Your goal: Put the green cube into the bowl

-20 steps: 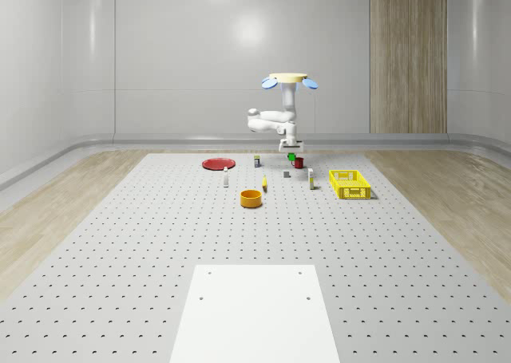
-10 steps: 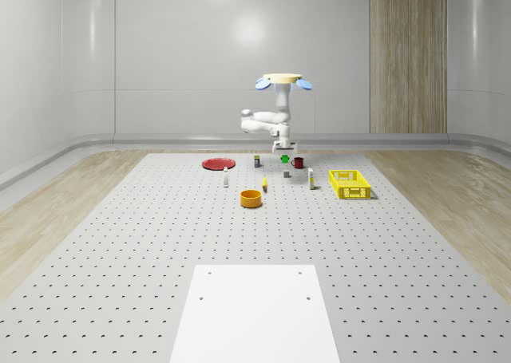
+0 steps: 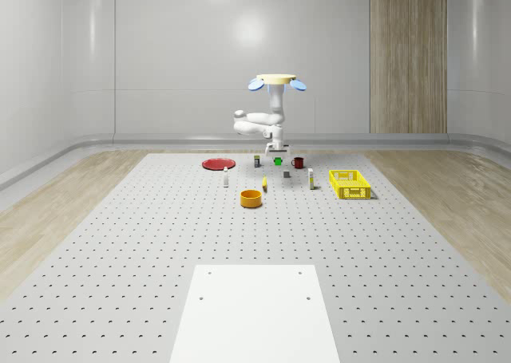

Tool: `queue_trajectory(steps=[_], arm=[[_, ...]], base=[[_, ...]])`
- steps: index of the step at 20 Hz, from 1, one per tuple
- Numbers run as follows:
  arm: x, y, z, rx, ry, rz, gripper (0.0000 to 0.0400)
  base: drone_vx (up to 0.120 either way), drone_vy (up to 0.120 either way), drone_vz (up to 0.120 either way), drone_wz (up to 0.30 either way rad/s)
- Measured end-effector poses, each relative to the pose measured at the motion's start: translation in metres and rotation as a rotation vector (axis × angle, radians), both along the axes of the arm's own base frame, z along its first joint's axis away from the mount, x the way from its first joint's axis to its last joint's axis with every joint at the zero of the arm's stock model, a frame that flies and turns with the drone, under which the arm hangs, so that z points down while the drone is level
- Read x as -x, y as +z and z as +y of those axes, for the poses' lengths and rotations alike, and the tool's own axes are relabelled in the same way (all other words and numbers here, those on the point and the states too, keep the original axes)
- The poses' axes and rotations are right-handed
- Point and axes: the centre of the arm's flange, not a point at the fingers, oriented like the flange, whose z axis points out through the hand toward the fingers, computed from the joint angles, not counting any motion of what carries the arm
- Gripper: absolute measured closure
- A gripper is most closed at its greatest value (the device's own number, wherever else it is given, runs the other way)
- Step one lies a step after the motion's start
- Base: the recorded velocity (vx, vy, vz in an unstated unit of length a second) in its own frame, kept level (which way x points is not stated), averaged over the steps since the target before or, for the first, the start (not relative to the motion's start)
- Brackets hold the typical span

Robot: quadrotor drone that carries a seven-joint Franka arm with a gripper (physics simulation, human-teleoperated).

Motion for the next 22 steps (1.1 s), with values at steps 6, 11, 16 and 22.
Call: queue_trajectory(steps=[6,11,16,22], arm=[[0.0,0.0,0.0,0.0,0.0,0.0,0.015],[0.0,0.0,0.0,0.0,0.0,0.0,0.015],[0.0,0.0,0.0,0.0,0.0,0.0,0.015],[0.0,0.0,0.0,0.0,0.0,0.0,0.015]], base=[[0.12,-0.12,0.0,0.0],[0.12,-0.12,0.0,0.0],[0.12,-0.12,0.0,0.0],[0.12,-0.12,0.0,0.0]])
